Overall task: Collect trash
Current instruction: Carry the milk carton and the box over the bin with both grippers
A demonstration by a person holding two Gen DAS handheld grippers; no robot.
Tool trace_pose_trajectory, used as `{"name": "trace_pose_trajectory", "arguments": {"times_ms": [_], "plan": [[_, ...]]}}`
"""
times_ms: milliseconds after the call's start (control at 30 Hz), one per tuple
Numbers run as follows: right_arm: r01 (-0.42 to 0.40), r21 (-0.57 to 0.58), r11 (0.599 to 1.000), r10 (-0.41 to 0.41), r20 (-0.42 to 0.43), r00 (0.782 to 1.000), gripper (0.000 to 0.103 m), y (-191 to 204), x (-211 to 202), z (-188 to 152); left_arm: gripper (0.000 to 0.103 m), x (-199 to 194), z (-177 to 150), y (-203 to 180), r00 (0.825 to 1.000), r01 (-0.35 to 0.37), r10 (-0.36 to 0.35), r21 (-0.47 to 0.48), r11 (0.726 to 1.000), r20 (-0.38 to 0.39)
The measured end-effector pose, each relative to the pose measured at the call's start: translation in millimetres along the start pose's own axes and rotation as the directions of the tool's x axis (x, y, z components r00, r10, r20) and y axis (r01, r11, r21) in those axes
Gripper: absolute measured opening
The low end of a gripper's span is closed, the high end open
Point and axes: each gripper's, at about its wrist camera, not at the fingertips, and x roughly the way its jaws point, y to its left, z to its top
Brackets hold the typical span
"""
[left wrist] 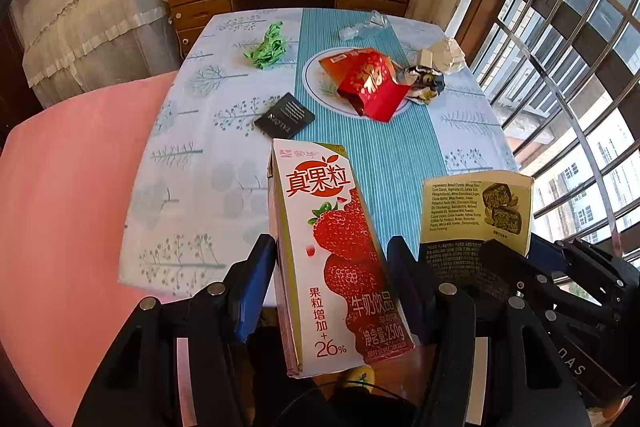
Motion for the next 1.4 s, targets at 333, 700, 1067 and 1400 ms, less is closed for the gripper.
{"name": "trace_pose_trajectory", "arguments": {"times_ms": [333, 700, 1067, 1400], "plan": [[-0.048, 0.040, 0.998, 0.052, -0.096, 0.994, 0.024, -13, -8, -70, 0.058, -7, -79, -19, 0.996, -0.023, 0.025, 0.020, 1.000, -0.091], [-0.005, 0.131, 0.991, 0.037, -0.241, 0.970, 0.024, -10, 31, -139, 0.058, 44, -134, -16, 0.978, -0.005, 0.026, 0.101, 0.995, -0.209], [0.108, 0.252, 0.962, 0.002, -0.400, 0.917, 0.024, -2, 124, -237, 0.058, 144, -208, 14, 0.940, 0.023, 0.026, 0.139, 0.990, -0.339], [0.224, 0.365, 0.904, -0.042, -0.444, 0.895, 0.025, -13, 202, -296, 0.059, 241, -254, 30, 0.915, 0.038, 0.035, 0.173, 0.984, -0.402]]}}
